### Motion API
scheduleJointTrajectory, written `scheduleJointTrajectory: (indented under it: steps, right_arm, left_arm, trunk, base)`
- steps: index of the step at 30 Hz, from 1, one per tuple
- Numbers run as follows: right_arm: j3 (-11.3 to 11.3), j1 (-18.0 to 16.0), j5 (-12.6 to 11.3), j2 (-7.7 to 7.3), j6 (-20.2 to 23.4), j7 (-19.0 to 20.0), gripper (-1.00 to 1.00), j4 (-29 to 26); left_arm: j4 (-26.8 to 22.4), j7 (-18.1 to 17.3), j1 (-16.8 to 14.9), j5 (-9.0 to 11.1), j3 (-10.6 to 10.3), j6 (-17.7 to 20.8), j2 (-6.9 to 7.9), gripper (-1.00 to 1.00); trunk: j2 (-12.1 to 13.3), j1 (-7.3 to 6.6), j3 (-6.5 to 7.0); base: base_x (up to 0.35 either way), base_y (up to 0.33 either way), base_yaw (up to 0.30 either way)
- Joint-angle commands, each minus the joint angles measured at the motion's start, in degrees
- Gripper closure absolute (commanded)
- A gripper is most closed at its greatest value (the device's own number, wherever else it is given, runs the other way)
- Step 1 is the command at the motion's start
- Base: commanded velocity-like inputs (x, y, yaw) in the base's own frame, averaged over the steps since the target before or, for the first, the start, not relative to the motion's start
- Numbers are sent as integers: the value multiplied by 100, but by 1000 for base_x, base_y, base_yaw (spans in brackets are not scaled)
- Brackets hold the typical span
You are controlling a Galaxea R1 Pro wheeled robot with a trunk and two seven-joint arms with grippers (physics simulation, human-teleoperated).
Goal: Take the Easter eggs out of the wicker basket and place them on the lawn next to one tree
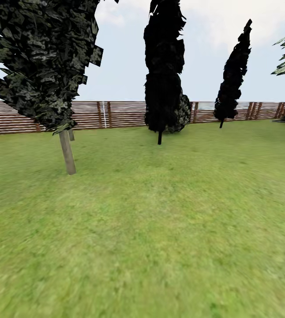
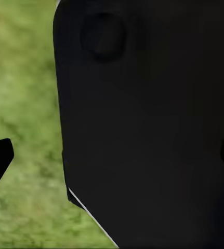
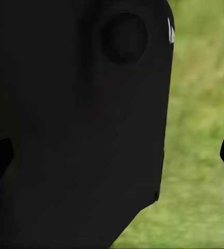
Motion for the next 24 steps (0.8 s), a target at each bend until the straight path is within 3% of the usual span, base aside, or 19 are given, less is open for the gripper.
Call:
scheduleJointTrajectory:
  steps: [1,8,15,24]
  right_arm:
    - [-17,-34,33,-33,-33,-32,-100,33]
    - [-87,-262,-21,-258,-103,-8,-100,71]
    - [-19,-418,124,-468,-92,-11,-100,65]
    - [-9,-422,132,-469,-105,-9,-100,70]
  left_arm:
    - [33,29,33,-24,8,-33,33,-100]
    - [20,81,262,-20,8,-34,258,-100]
    - [-83,70,490,-11,14,-23,63,-100]
    - [-97,70,518,-9,17,-26,54,-100]
  trunk:
    - [-2,0,-3]
    - [-2,0,-3]
    - [-2,0,-3]
    - [-2,0,-21]
  base:
    - [0,0,0]
    - [18,4,0]
    - [314,12,0]
    - [338,39,-223]
